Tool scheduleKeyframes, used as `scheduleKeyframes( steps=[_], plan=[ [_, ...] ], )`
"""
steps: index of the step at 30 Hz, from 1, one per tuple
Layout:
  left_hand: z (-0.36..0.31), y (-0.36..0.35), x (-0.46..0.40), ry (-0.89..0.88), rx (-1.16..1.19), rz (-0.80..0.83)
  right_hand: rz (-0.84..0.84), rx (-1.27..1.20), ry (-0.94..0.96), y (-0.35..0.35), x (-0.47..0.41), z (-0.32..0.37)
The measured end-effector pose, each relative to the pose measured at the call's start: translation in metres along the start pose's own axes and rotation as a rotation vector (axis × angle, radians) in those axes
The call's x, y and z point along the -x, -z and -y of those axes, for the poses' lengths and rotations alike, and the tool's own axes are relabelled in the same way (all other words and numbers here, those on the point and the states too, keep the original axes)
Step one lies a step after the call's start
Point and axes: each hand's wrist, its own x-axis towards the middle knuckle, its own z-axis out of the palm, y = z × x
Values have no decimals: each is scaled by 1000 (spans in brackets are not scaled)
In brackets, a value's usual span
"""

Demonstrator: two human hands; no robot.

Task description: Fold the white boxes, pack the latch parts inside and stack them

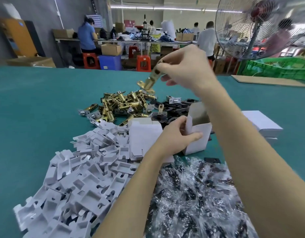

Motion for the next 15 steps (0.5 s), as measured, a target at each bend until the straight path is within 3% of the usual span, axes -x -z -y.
scheduleKeyframes(
  steps=[4,7,11,15],
  plan=[
    [-1,-5,-1,42,56,28,-128,-303,-149,59,35,-20],
    [1,-4,-3,25,75,33,-134,-497,-277,79,56,-47],
    [3,-3,-3,27,79,51,-148,-562,-346,86,73,-74],
    [1,-1,-4,22,58,56,-176,-473,-215,101,74,-77]
  ],
)
